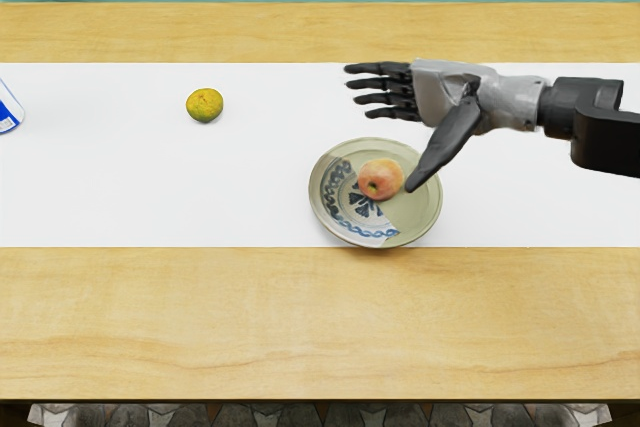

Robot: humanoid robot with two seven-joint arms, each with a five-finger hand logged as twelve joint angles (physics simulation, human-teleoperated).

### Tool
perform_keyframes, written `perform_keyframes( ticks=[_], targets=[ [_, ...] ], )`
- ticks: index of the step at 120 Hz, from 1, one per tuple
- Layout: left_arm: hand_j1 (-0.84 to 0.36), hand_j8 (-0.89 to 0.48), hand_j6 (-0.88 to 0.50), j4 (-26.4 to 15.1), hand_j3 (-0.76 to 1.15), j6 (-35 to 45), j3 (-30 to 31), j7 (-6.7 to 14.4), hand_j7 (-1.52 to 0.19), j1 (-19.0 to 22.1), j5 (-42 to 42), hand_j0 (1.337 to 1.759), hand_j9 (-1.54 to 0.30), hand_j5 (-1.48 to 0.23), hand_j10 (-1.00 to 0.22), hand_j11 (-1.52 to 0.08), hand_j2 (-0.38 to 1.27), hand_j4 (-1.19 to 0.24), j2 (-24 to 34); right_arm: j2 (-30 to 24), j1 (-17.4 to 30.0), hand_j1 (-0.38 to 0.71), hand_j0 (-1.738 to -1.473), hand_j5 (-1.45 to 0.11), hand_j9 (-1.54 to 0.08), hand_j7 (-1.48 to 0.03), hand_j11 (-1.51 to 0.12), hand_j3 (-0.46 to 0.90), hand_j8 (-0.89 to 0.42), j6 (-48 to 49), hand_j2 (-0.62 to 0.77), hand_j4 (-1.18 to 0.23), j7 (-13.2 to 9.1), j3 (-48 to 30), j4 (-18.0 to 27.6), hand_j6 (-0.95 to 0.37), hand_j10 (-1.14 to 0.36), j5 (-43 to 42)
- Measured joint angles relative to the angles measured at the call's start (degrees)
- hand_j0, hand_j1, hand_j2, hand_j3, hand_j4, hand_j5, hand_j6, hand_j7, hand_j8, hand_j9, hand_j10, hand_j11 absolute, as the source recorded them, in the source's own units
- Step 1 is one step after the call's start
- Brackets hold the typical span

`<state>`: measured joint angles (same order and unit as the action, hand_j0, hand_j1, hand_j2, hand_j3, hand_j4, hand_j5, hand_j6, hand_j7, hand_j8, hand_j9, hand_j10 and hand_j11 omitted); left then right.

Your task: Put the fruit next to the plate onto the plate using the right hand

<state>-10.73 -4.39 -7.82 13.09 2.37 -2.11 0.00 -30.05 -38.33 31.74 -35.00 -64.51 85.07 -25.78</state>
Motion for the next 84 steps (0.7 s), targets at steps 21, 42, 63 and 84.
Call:
perform_keyframes(
  ticks=[21, 42, 63, 84],
  targets=[
    [0.35, 0.0, 0.0, -0.05, 0.0, 0.0, -0.01, 0.0, 0.0, -0.11, -0.08, 1.658, 0.0, 0.0, 0.0, 0.0, 0.0, 0.0, 0.0, -0.35, 9.04, -0.31, -1.658, -0.05, -0.05, -0.05, -0.05, 0.0, -0.03, 2.66, 0.0, -0.04, 0.0, -10.74, -0.21, -0.04, -0.04, 3.43],
    [0.35, 0.0, 0.0, -0.07, 0.0, 0.0, 0.0, -0.01, 0.0, -0.52, -0.09, 1.658, 0.0, 0.0, 0.0, 0.0, 0.0, 0.0, 0.0, -0.45, 15.44, -0.31, -1.658, -0.04, -0.04, -0.04, -0.04, 0.0, -0.03, 3.15, 0.0, -0.03, 0.0, -19.41, -1.8, -0.03, -0.03, 6.18],
    [0.35, 0.0, 0.0, -0.04, 0.0, 0.0, 0.01, -0.01, 0.0, -1.28, -0.02, 1.658, 0.0, 0.0, 0.0, 0.0, 0.0, 0.0, 0.0, -0.67, 20.34, -0.31, -1.658, -0.04, -0.04, -0.04, -0.04, 0.0, -0.03, 3.25, -0.01, -0.03, 0.0, -26.26, -3.54, -0.03, -0.03, 8.21],
    [0.35, 0.0, 0.0, -0.01, 0.0, 0.0, -0.01, -0.02, 0.0, -2.11, 0.0, 1.658, 0.0, 0.0, 0.0, 0.0, 0.0, 0.0, 0.0, -0.84, 22.79, -0.31, -1.658, -0.04, -0.04, -0.04, -0.04, 0.0, -0.03, 3.26, -0.01, -0.03, 0.0, -29.2, -4.57, -0.03, -0.03, 8.84]
  ],
)
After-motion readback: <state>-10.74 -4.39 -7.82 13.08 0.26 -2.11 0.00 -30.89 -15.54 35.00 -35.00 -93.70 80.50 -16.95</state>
